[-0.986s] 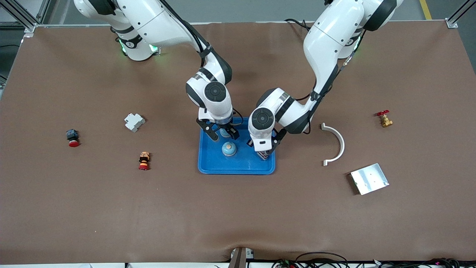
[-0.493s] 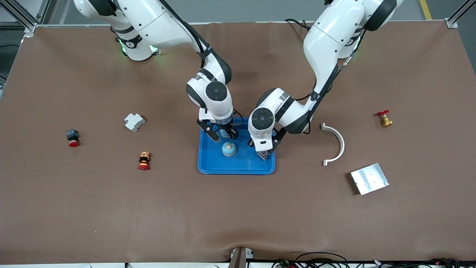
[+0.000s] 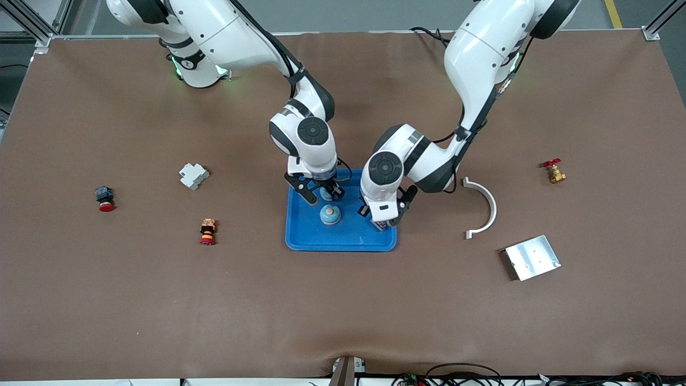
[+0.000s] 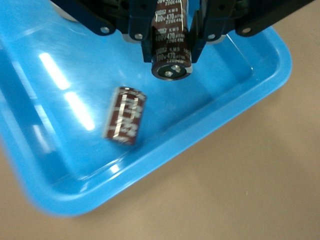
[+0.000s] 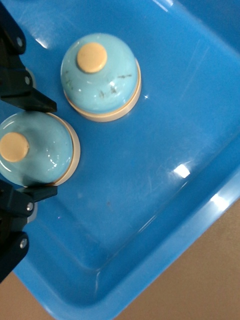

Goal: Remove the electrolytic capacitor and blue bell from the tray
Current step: 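Carry the capacitor toward the white arc while the right gripper carries the bell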

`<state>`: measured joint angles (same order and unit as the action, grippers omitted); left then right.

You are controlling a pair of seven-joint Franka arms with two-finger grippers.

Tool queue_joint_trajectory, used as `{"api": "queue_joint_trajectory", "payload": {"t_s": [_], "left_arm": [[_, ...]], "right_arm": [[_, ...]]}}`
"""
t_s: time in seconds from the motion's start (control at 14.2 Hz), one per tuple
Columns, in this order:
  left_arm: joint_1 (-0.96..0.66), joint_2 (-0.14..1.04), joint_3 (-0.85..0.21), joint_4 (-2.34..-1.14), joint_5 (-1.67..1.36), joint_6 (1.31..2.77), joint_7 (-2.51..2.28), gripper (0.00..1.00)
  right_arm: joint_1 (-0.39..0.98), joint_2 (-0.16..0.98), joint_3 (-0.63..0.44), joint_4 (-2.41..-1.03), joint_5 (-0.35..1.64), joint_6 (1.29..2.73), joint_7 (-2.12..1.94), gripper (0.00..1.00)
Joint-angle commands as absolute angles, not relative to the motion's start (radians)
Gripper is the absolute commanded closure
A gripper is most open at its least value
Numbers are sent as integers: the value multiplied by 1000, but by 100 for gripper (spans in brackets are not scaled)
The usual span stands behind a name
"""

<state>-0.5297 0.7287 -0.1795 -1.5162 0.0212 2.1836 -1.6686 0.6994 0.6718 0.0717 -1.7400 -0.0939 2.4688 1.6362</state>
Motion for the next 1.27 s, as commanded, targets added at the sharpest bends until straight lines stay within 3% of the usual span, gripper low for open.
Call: {"api": "queue_joint_trajectory", "payload": {"t_s": [0.0, 0.42, 0.92, 1.2], "left_arm": [[-503, 663, -181, -1540, 48, 2130, -1608, 100], [-457, 539, -178, -1702, 67, 2045, -1292, 100], [-332, 394, -183, -1896, 89, 2057, -973, 100], [-238, 385, -183, -1919, 91, 2072, -737, 100]], "right_arm": [[696, 680, 67, -1695, -98, 2435, 1646, 100], [654, 667, 72, -1615, -98, 2205, 1508, 100], [520, 503, 67, -1632, -100, 1924, 1069, 100], [395, 373, 67, -1716, -98, 1891, 807, 100]]}}
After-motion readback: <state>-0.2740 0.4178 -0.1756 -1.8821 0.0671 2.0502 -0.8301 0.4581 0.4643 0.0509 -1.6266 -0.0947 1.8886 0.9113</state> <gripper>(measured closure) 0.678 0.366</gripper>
